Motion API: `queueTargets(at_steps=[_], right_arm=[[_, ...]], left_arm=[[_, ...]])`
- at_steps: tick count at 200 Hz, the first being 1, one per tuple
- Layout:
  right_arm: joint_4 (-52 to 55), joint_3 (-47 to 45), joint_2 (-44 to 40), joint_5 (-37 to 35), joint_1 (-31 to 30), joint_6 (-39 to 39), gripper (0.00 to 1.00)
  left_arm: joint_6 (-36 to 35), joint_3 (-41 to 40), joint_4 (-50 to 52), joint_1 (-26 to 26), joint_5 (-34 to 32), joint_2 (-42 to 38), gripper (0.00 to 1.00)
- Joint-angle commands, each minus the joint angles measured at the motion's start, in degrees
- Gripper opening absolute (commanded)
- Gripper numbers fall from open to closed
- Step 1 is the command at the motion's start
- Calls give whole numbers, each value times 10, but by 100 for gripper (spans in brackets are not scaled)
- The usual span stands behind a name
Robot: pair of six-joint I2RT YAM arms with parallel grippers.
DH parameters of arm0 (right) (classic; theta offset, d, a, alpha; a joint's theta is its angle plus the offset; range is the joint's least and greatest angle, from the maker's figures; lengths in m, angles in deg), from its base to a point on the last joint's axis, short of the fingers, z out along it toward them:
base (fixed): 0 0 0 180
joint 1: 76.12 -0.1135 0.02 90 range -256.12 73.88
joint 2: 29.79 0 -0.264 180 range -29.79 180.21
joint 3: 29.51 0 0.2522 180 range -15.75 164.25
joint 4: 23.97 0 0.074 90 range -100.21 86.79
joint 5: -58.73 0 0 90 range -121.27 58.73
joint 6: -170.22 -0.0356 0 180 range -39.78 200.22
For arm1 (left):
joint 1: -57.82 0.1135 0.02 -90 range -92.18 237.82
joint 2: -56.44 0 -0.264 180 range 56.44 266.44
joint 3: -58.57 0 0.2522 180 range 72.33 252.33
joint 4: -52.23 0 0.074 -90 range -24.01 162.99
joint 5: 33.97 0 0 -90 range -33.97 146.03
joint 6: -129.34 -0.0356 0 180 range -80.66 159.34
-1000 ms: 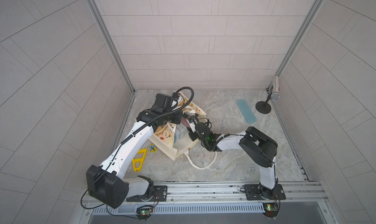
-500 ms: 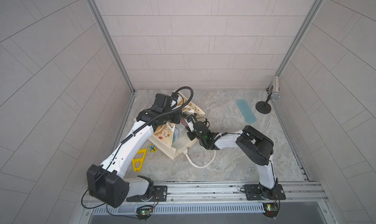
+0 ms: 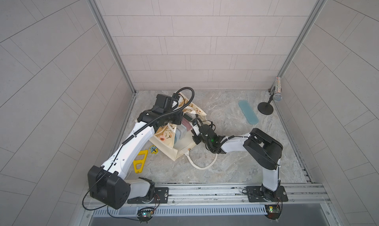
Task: Take out the pencil case from the canvas bag
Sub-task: Pick up the pencil case from the canvas bag.
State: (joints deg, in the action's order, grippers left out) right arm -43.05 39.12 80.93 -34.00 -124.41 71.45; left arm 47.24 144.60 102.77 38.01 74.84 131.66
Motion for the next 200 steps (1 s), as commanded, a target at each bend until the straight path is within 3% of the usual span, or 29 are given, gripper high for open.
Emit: queueTargets(at_steps=[1, 23, 47, 92, 134, 200], right_arm=[[-12, -10, -16, 1, 3, -19, 21], [-35, -21, -24, 26, 0, -48, 26], [-35, -14, -22, 11, 0, -58, 40], [-5, 40, 28, -1, 19, -50, 42], [-5, 59, 28, 16, 26, -71, 54], [-9, 91, 61, 50, 29, -85, 51]], left_arm=[[0, 10, -19, 9, 17, -5, 0], [1, 5, -27, 9, 37, -12, 0], [3, 1, -37, 9, 54, -18, 0], [4, -2, -42, 9, 66, -22, 0], [4, -1, -43, 9, 84, -16, 0], [4, -3, -45, 9, 90, -14, 0]])
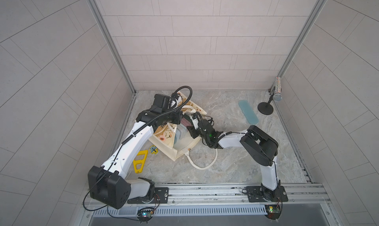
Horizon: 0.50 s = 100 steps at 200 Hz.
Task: Take out the pencil case from the canvas bag
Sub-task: Pick up the pencil case from the canvas bag.
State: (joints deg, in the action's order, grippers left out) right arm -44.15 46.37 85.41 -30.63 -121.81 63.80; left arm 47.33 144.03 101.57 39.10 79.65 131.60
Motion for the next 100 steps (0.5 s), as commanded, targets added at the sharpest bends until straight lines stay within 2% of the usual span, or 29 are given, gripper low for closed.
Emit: queueTargets(at_steps=[1, 64, 82, 100], right_arm=[[2, 19, 17, 17, 3, -8, 51], [35, 47, 43, 42, 27, 14, 60], [42, 53, 47, 48, 28, 17, 59], [46, 64, 55, 68, 28, 14, 53]], left_arm=[[4, 3, -33, -2, 42, -14, 0], [4, 4, -33, -2, 46, -13, 0], [4, 4, -33, -2, 46, -13, 0], [4, 4, -33, -2, 46, -13, 0]])
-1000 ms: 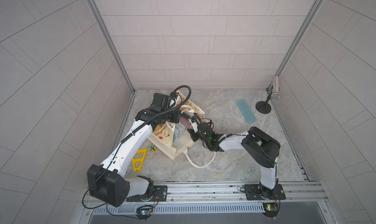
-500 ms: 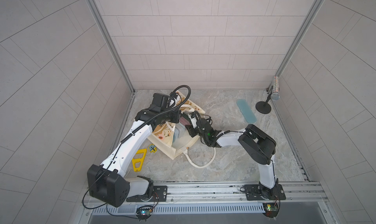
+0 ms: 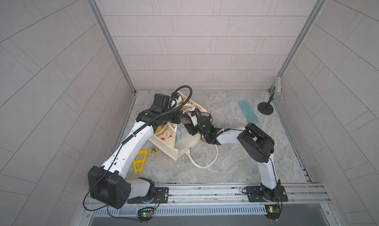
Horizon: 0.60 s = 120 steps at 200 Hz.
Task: Take out the pencil case from the canvas bag
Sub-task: Pick up the pencil case from the canvas bag.
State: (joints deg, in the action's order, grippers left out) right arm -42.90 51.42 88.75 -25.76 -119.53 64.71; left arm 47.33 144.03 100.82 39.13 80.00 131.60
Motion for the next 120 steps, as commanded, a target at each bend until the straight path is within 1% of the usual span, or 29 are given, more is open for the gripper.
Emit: queueTargets(at_steps=[1, 21, 48, 75, 120], right_arm=[[34, 14, 22, 21, 5, 4, 53], [35, 21, 31, 28, 6, -4, 47], [39, 17, 29, -2, 6, -6, 37], [32, -1, 13, -9, 6, 3, 36], [23, -41, -40, -4, 5, 14, 35]], left_arm=[[4, 4, -26, -2, 42, -12, 0], [3, 4, -25, -2, 41, -14, 0], [3, 4, -26, -2, 39, -13, 0], [4, 5, -23, -2, 24, -14, 0], [9, 16, -12, 8, -35, -8, 0]])
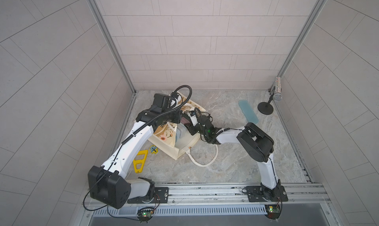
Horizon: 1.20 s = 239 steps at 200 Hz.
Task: Take out the pencil case from the canvas bag
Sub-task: Pick up the pencil case from the canvas bag.
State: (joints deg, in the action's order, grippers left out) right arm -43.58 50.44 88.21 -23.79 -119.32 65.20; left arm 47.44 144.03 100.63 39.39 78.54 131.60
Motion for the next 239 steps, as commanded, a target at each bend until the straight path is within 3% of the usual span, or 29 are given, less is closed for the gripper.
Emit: queueTargets(at_steps=[1, 94, 134, 153, 174, 203, 239], right_arm=[[29, -33, -35, -23, 3, 10, 35], [28, -117, -105, -22, 1, 24, 36], [43, -116, -117, -24, 2, 36, 61], [55, -126, -135, -13, 4, 41, 65], [54, -155, -157, 1, 6, 43, 65], [42, -182, -160, 51, 12, 55, 56], [28, -168, -135, 80, 34, 53, 50]], left_arm=[[8, 16, -9, 6, -22, -8, 0], [30, 137, 39, 27, -108, 76, 0], [16, 131, 20, 27, -69, 80, 0], [13, 108, 4, 27, -57, 66, 0], [7, 103, 1, 28, -50, 56, 0], [5, 95, -8, 28, -35, 47, 0], [4, 91, -10, 28, -23, 44, 0]])
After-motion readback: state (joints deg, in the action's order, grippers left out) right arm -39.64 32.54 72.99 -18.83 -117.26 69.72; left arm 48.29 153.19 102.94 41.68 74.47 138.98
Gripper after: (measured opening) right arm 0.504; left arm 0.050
